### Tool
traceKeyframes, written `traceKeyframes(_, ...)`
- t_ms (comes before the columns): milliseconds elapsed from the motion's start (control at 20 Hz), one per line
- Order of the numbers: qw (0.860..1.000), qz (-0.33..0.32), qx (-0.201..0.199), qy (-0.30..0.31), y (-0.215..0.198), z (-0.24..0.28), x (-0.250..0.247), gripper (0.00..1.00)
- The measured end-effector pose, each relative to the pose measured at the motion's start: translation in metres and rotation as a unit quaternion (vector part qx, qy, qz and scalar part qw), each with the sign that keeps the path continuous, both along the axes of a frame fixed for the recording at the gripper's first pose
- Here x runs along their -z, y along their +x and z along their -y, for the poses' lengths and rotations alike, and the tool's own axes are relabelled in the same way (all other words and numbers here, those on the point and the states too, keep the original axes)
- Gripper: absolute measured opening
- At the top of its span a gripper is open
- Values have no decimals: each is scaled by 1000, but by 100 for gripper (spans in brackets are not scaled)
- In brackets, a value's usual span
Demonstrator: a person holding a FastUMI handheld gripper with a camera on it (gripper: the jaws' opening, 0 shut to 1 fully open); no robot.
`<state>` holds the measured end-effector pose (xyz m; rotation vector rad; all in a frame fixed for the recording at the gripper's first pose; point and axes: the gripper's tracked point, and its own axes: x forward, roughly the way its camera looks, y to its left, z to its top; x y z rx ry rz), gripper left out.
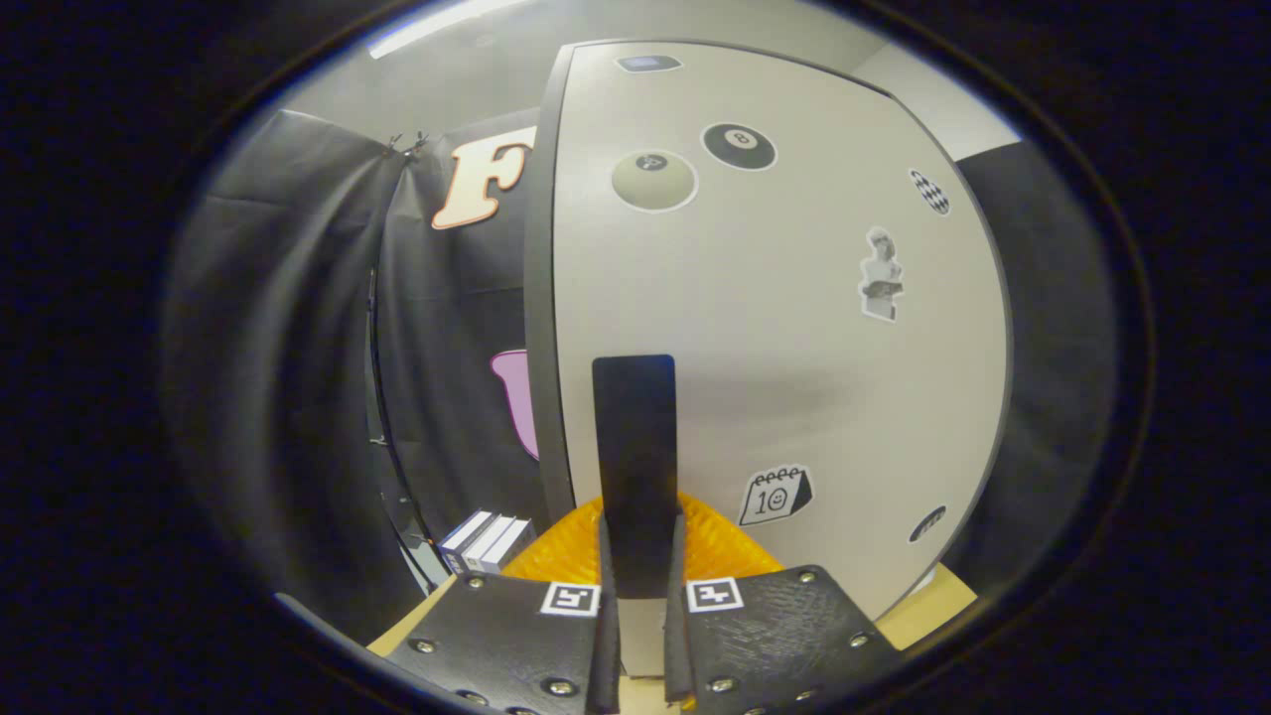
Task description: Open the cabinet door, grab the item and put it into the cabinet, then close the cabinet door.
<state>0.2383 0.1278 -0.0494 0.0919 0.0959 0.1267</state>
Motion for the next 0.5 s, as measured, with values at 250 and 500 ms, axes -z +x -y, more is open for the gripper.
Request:
traceKeyframes(250,1000,-1,1,0,-19,4,-3,17)
traceKeyframes(500,1000,-2,5,0,-38,11,-6,17)
